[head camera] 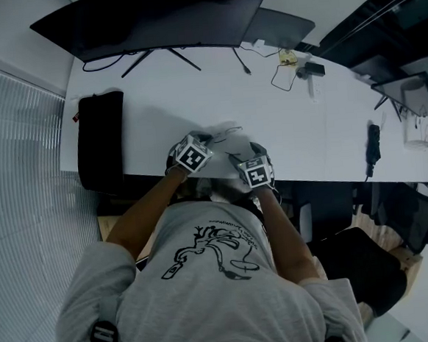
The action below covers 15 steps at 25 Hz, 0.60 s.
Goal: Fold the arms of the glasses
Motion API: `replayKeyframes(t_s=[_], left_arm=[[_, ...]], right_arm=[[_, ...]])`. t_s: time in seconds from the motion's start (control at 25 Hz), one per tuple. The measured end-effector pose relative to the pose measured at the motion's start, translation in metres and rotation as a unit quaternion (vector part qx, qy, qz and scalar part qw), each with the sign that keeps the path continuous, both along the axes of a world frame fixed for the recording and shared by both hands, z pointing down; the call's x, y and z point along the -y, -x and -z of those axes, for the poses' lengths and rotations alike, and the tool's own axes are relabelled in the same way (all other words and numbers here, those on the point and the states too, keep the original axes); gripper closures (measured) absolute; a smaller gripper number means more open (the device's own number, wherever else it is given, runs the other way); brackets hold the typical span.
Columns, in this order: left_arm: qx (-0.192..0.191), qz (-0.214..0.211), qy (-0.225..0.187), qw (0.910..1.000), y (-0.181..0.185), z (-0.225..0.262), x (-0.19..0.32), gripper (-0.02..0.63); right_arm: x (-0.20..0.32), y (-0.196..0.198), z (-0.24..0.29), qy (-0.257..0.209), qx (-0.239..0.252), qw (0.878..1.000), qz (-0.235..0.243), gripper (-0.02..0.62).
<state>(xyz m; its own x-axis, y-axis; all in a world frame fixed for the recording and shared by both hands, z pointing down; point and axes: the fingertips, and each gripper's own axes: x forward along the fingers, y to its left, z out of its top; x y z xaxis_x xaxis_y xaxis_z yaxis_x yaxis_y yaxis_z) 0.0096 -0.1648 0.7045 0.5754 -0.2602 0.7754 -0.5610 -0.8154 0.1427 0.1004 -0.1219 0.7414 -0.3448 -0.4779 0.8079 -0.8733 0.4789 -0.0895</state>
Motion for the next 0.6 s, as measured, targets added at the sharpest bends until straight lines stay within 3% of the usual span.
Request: replayKeyframes(t_s=[0.6], left_arm=[[0.004, -0.017, 0.005, 0.9998, -0.0024, -0.0007, -0.0051, 0.571]], right_arm=[[0.0094, -0.0074, -0.0038, 0.005, -0.005, 1.0, -0.007, 0.209]])
